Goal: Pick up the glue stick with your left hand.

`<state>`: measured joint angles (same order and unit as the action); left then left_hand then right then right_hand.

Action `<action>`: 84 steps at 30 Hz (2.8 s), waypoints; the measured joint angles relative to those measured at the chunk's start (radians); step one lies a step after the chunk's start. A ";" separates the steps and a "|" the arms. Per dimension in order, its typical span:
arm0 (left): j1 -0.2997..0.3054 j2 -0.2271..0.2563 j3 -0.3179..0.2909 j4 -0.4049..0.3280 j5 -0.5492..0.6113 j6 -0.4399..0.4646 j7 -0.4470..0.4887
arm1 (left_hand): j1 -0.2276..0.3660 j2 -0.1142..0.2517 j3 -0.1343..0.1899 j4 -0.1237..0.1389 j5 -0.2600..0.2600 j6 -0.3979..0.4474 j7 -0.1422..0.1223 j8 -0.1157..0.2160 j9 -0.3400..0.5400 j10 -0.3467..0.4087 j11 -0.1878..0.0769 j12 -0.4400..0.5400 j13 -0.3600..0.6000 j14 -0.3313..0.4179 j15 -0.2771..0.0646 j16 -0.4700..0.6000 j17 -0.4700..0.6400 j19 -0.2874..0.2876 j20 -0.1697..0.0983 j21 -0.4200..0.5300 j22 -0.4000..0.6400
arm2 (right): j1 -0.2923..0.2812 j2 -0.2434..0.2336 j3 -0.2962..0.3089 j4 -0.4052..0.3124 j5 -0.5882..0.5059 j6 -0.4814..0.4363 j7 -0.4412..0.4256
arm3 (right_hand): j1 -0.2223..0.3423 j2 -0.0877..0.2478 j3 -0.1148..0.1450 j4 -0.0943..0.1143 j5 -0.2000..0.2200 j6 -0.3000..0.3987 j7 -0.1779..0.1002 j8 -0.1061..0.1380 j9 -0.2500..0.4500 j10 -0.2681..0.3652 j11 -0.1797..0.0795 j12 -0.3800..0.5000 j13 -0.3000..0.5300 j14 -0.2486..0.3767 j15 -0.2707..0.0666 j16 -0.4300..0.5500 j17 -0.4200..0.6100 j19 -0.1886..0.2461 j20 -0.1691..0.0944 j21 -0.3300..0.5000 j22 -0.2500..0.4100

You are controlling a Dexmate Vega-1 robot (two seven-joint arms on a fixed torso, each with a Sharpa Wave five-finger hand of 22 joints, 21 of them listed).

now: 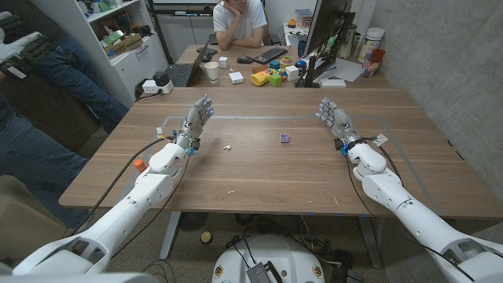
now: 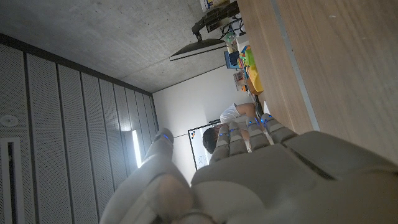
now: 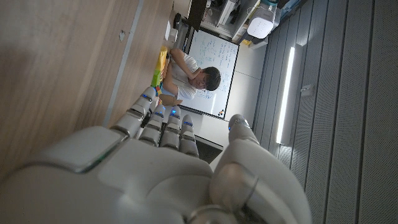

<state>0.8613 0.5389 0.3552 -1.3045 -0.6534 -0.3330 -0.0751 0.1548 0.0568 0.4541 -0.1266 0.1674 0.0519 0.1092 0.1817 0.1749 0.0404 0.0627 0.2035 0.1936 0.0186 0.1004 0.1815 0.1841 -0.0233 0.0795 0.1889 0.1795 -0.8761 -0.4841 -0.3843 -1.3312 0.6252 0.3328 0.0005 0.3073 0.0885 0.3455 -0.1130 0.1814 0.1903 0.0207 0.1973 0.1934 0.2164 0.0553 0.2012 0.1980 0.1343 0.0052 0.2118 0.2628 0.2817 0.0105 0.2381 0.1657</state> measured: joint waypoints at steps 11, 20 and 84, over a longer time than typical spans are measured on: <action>0.027 0.026 -0.015 -0.009 -0.017 -0.017 -0.029 | 0.000 0.000 0.000 0.000 0.000 0.000 0.000 0.000 0.000 0.000 0.000 0.000 0.000 0.000 0.000 0.000 0.000 -0.002 0.009 0.000 0.000 | -0.019 0.013 -0.014 -0.038 -0.028 0.019 -0.032 | 0.000 0.000 0.000 0.000 0.000 0.003 -0.003 0.000 0.000 0.000 0.000 0.000 0.000 0.000 0.000 0.000 -0.002 0.003 -0.003 0.000 0.000; 0.035 0.038 -0.019 -0.016 -0.024 -0.010 -0.043 | 0.000 0.000 0.000 0.000 0.000 0.000 0.000 0.000 0.000 0.000 0.000 0.000 0.000 0.000 0.000 0.000 0.000 -0.002 0.008 0.000 0.000 | -0.046 0.005 -0.015 -0.085 -0.039 0.012 -0.060 | 0.000 0.000 0.000 0.000 0.000 0.003 -0.003 0.000 0.000 0.000 0.000 0.000 0.000 0.000 0.000 0.000 -0.003 0.003 -0.003 0.000 0.000; 0.211 0.303 -0.140 -0.461 0.029 0.304 0.181 | 0.120 0.052 0.066 -0.050 0.027 0.014 0.014 0.011 0.004 0.027 0.019 0.008 0.000 0.029 0.033 0.012 -0.003 0.045 0.088 0.018 -0.001 | -0.067 -0.053 0.014 -0.134 -0.030 -0.047 -0.079 | 0.000 0.000 -0.005 -0.004 0.000 0.008 -0.008 0.000 0.000 0.000 0.000 0.000 0.000 0.000 0.000 0.000 -0.012 -0.001 0.000 -0.024 0.004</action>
<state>1.0727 0.8415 0.2154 -1.7655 -0.6248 -0.0294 0.1064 0.2750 0.1085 0.5202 -0.1767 0.1944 0.0663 0.1232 0.1925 0.1793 0.0674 0.0821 0.2112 0.1932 0.0477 0.1332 0.1930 0.1815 0.0216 0.1671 0.2073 0.1790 -0.9435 -0.5373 -0.3704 -1.4655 0.5955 0.2857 -0.0786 0.3073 0.0885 0.3410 -0.1173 0.1813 0.1982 0.0126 0.1973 0.1929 0.2161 0.0552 0.2012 0.1976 0.1341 0.0052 0.2117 0.2508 0.2812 0.0109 0.2144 0.1699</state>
